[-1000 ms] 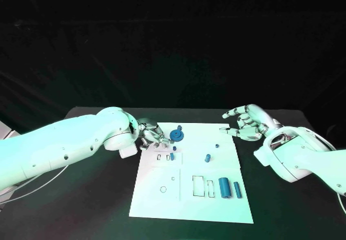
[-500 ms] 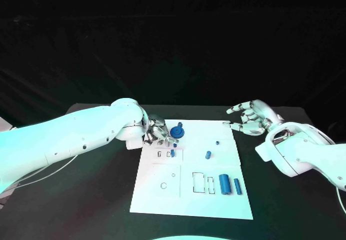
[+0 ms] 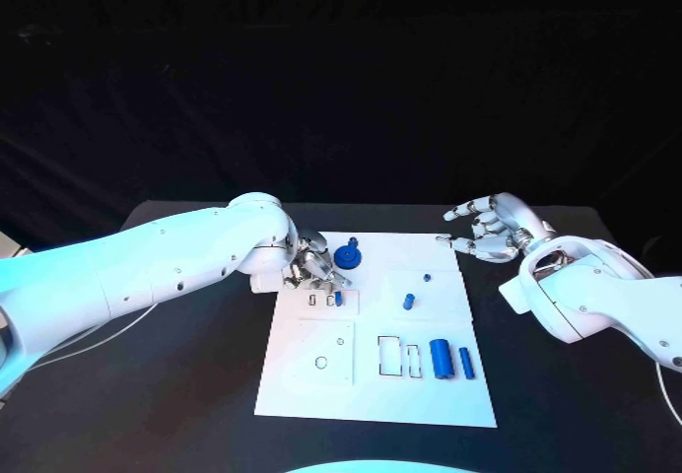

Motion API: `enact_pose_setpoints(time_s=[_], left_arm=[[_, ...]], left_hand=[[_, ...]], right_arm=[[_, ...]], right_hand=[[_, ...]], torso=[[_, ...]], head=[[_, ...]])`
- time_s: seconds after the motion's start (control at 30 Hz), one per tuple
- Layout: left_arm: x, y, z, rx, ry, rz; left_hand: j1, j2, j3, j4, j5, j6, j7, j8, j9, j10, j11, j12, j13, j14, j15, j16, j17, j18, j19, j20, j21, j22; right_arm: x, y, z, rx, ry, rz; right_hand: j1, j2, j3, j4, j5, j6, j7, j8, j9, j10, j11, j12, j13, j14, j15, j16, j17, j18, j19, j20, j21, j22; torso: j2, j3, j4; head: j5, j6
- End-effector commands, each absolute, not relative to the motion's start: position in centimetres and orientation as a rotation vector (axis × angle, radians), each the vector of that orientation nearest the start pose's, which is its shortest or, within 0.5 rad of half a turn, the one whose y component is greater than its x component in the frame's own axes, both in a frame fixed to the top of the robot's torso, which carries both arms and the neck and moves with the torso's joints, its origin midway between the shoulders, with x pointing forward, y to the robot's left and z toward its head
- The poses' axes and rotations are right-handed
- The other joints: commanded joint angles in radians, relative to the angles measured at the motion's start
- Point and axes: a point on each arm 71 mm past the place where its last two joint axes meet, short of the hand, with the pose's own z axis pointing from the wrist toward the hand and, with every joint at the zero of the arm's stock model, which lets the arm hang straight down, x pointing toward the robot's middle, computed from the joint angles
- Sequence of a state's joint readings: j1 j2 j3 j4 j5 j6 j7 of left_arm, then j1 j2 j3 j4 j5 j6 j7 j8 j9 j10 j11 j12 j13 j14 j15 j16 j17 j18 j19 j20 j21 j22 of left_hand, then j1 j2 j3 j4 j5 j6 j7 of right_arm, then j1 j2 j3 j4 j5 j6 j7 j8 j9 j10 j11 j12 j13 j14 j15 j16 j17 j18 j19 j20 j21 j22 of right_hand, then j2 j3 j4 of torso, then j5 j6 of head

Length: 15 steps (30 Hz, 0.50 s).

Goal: Assemble the parts on the task board

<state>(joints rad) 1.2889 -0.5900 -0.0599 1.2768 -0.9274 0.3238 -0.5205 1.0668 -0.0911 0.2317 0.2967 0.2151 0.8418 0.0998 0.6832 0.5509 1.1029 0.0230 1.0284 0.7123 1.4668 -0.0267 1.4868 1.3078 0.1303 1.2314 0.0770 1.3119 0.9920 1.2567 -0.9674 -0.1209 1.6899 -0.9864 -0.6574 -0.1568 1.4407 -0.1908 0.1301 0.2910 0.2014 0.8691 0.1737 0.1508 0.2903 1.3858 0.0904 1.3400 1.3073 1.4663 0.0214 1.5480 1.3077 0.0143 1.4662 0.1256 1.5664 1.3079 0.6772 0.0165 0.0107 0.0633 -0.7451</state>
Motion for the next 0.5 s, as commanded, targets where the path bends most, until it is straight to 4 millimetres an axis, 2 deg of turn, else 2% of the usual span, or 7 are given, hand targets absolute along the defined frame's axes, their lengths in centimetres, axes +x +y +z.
enact_pose_setpoints(time_s=[0.03, 0.2, 0.4, 0.5], left_arm=[[51.89, 15.12, -21.08, -0.101, 2.505, -0.473], [52.04, 15.12, -21.24, -0.099, 2.51, -0.463], [52.07, 15.09, -21.37, -0.092, 2.519, -0.456], [52.04, 14.98, -21.43, -0.086, 2.527, -0.457]], left_hand=[[-0.013, 0.002, -0.006, -0.002, -0.005, 0.002, -0.006, 0.005, 0.002, 0.007, 0.001, 0.006, 0.004, 0.023, -0.008, 0.004, 0.063, -0.015, 0.006, 0.0, 0.006, 0.002], [-0.012, 0.005, -0.006, -0.003, -0.004, 0.002, -0.007, 0.008, 0.004, 0.012, 0.0, 0.013, 0.013, 0.026, -0.008, 0.007, 0.07, -0.016, 0.009, -0.001, 0.009, 0.007], [-0.002, 0.007, -0.006, -0.006, -0.002, 0.004, -0.01, 0.015, 0.011, 0.022, -0.003, 0.027, 0.028, 0.032, -0.01, 0.013, 0.082, -0.017, 0.011, -0.002, 0.011, 0.01], [0.006, 0.008, -0.006, -0.006, -0.001, 0.004, -0.012, 0.02, 0.015, 0.03, -0.005, 0.039, 0.041, 0.036, -0.012, 0.017, 0.091, -0.017, 0.013, -0.003, 0.013, 0.013]], right_arm=[[45.96, -23.41, -16.78, 0.457, 1.544, 0.757], [45.94, -23.36, -16.78, 0.457, 1.546, 0.758], [45.93, -23.3, -16.79, 0.457, 1.548, 0.758], [45.93, -23.29, -16.8, 0.457, 1.549, 0.758]], right_hand=[[-0.007, 0.001, -0.004, 0.002, 0.004, -0.008, 0.002, 0.006, -0.001, -0.005, -0.001, -0.004, 0.061, 0.089, -0.007, -0.006, 0.205, -0.013, 0.101, -0.007, -0.003, 0.26], [-0.007, 0.001, -0.004, 0.002, 0.004, -0.008, 0.002, 0.006, -0.001, -0.007, -0.001, -0.006, 0.059, 0.089, -0.007, -0.007, 0.204, -0.012, 0.101, -0.007, -0.003, 0.26], [-0.007, 0.002, -0.003, 0.002, 0.005, -0.008, 0.002, 0.007, -0.001, -0.008, -0.001, -0.008, 0.057, 0.089, -0.007, -0.008, 0.203, -0.012, 0.101, -0.007, -0.004, 0.259], [-0.007, 0.002, -0.003, 0.002, 0.005, -0.008, 0.002, 0.007, -0.001, -0.008, -0.001, -0.008, 0.057, 0.089, -0.007, -0.008, 0.203, -0.012, 0.101, -0.007, -0.004, 0.259]], torso=[[0.0, 0.0002, -0.0014], [0.0, 0.0013, 0.0011], [0.001, 0.0012, -0.0029], [-0.001, 0.0019, -0.0026]], head=[[0.001, -0.003], [0.0, -0.006], [-0.001, -0.006], [-0.002, -0.01]])
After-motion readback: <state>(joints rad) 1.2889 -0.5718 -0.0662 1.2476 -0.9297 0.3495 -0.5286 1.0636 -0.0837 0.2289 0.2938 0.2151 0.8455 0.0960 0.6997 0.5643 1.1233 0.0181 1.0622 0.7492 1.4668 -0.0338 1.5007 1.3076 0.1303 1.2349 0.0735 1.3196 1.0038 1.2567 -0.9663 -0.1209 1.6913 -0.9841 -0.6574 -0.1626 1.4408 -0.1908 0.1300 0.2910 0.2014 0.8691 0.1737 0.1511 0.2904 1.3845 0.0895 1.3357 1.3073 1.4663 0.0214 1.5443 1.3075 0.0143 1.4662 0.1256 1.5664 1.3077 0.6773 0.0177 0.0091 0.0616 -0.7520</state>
